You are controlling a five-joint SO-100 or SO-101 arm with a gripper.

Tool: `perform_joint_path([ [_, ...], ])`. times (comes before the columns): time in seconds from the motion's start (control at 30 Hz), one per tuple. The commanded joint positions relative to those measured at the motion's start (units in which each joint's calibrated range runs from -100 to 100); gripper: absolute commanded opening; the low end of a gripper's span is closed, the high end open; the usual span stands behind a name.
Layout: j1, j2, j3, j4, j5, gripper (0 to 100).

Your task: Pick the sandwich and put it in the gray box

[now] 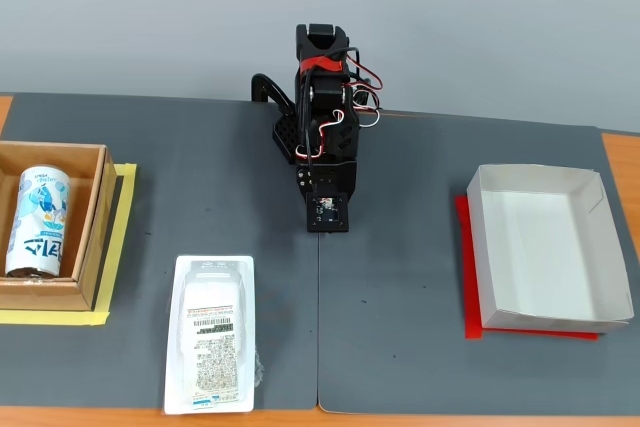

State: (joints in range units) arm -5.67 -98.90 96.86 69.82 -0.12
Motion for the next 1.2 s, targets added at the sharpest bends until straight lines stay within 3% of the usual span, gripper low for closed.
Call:
perform_joint_path([
  [0.0,0.1,-0.4,-3.2,0.3,-0.1,2],
  [1.17,0.0,-0.4,-3.2,0.3,-0.1,2],
])
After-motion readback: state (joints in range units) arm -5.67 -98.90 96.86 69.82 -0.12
